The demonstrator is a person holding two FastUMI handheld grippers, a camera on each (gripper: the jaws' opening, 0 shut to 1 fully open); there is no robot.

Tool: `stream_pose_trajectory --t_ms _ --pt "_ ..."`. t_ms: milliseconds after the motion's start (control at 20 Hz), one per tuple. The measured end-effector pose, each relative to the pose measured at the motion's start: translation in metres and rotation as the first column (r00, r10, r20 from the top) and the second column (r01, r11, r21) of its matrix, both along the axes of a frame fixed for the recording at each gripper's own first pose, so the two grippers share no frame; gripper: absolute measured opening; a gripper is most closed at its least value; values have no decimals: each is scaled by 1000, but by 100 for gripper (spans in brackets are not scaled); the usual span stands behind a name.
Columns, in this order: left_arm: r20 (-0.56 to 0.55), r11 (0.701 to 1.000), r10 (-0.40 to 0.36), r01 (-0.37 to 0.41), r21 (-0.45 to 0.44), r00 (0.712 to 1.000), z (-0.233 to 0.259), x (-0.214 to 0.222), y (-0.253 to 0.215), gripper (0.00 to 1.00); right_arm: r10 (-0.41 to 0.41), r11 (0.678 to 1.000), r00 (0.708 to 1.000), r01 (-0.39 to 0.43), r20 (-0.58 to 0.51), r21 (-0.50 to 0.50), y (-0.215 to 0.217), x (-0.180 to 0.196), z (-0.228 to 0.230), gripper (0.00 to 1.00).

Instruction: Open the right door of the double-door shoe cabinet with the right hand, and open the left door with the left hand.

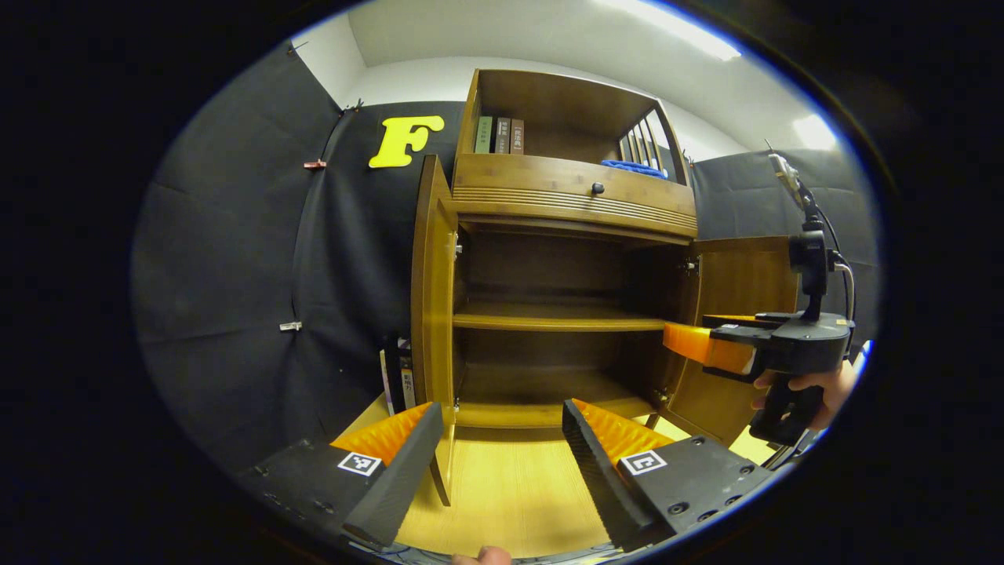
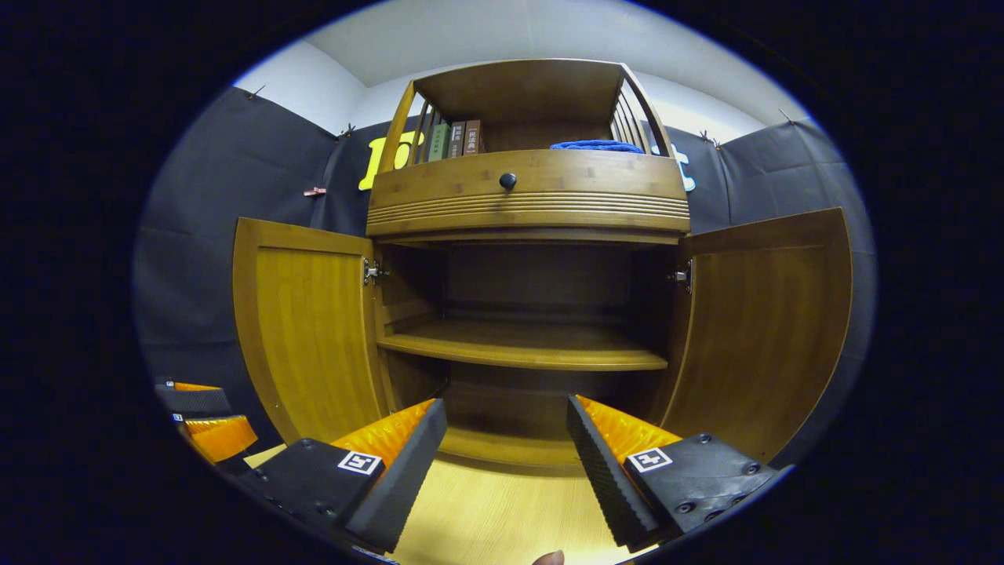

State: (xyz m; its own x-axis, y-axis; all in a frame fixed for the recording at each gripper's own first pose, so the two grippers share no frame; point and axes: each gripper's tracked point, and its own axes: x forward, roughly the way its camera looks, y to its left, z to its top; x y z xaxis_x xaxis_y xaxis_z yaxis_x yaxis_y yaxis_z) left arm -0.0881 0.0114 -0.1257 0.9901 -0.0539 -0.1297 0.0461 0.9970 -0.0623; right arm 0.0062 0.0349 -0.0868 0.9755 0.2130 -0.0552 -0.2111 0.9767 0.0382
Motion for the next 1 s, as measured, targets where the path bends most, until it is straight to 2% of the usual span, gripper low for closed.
stream_pose_trajectory --t_ms 1000 --pt "3 999 -40 40 3 999 3 -2 -20 94 16 1000 1000 -15 15 -9 1 -14 5 96"
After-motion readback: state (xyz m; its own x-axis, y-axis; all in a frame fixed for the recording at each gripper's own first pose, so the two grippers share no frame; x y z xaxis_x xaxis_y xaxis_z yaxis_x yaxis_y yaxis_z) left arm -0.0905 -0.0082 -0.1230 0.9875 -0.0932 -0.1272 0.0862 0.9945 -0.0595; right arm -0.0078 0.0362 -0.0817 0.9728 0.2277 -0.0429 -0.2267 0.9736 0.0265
